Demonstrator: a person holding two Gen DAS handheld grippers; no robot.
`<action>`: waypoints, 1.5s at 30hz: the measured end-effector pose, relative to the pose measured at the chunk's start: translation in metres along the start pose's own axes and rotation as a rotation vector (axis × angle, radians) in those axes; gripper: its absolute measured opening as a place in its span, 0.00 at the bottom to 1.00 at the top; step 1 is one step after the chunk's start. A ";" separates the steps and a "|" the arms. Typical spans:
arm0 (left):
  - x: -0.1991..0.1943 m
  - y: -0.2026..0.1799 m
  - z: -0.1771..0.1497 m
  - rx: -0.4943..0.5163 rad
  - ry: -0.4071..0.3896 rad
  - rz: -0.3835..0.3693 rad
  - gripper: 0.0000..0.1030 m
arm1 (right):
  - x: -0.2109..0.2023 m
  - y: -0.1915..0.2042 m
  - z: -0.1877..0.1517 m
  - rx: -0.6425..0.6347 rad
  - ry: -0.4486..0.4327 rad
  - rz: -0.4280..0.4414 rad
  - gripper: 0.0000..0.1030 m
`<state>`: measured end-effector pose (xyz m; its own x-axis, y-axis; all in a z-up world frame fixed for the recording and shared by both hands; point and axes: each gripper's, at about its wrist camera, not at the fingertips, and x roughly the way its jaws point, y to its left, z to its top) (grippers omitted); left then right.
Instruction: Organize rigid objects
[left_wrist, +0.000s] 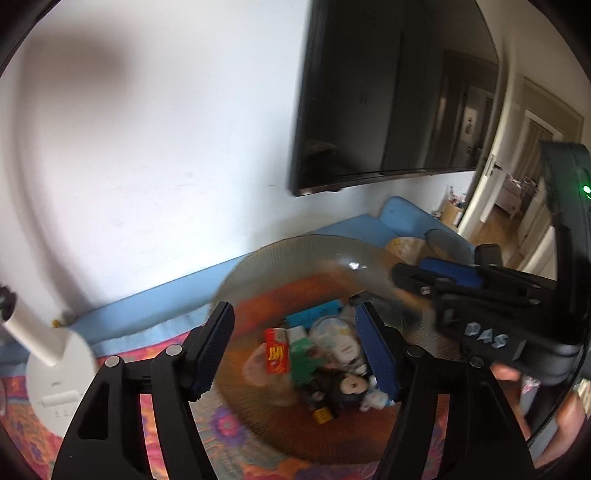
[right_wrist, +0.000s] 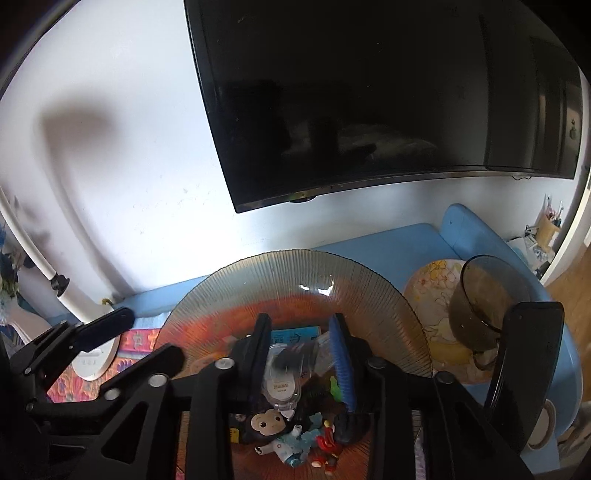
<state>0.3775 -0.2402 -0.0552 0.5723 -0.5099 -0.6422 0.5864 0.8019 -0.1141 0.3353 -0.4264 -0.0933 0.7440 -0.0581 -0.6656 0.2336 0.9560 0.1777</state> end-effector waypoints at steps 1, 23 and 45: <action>-0.004 0.006 -0.003 -0.020 0.005 -0.006 0.64 | -0.003 0.001 -0.003 -0.003 -0.006 -0.004 0.41; -0.208 0.081 -0.144 -0.183 -0.194 0.354 0.77 | -0.088 0.165 -0.124 -0.243 -0.057 0.208 0.75; -0.206 0.130 -0.242 -0.367 -0.207 0.555 0.99 | -0.073 0.196 -0.203 -0.332 -0.145 0.124 0.85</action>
<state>0.1971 0.0447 -0.1214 0.8501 -0.0135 -0.5265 -0.0354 0.9959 -0.0827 0.1999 -0.1768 -0.1573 0.8402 0.0461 -0.5403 -0.0615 0.9981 -0.0105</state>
